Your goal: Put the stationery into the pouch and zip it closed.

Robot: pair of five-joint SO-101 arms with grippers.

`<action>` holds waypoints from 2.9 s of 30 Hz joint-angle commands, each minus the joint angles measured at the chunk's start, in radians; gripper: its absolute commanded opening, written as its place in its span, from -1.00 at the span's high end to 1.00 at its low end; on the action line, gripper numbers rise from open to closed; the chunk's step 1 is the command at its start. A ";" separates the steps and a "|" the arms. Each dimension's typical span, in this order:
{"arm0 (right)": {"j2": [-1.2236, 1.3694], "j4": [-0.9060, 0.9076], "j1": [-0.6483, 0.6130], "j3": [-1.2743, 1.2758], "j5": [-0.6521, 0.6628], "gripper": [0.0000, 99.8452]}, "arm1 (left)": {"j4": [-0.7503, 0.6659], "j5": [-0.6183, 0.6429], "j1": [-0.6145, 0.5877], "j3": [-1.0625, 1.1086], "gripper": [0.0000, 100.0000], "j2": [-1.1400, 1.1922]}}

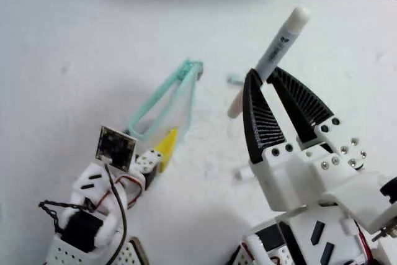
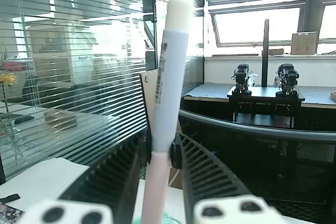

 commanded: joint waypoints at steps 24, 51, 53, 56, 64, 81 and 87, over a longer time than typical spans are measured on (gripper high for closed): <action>-0.004 0.001 -0.007 0.000 -0.006 0.97 | -0.020 -0.008 0.016 -0.003 0.61 -0.001; 0.035 -0.160 -0.163 0.012 -0.005 0.97 | 0.008 -0.006 0.018 -0.006 0.50 -0.001; 0.076 -0.160 -0.165 0.017 -0.005 0.97 | 0.008 -0.006 0.016 -0.006 0.50 -0.001; 0.163 -0.157 -0.168 0.017 -0.005 0.97 | 0.008 -0.006 0.016 -0.008 0.50 -0.001; 0.317 -0.182 -0.173 0.015 -0.005 0.97 | 0.003 -0.008 0.018 -0.008 0.50 -0.001; 0.467 -0.125 -0.283 0.104 0.002 0.97 | 0.002 -0.008 0.012 -0.011 0.50 -0.001; 0.417 -0.048 -0.283 0.120 0.003 0.97 | 0.002 -0.008 0.010 -0.011 0.50 -0.001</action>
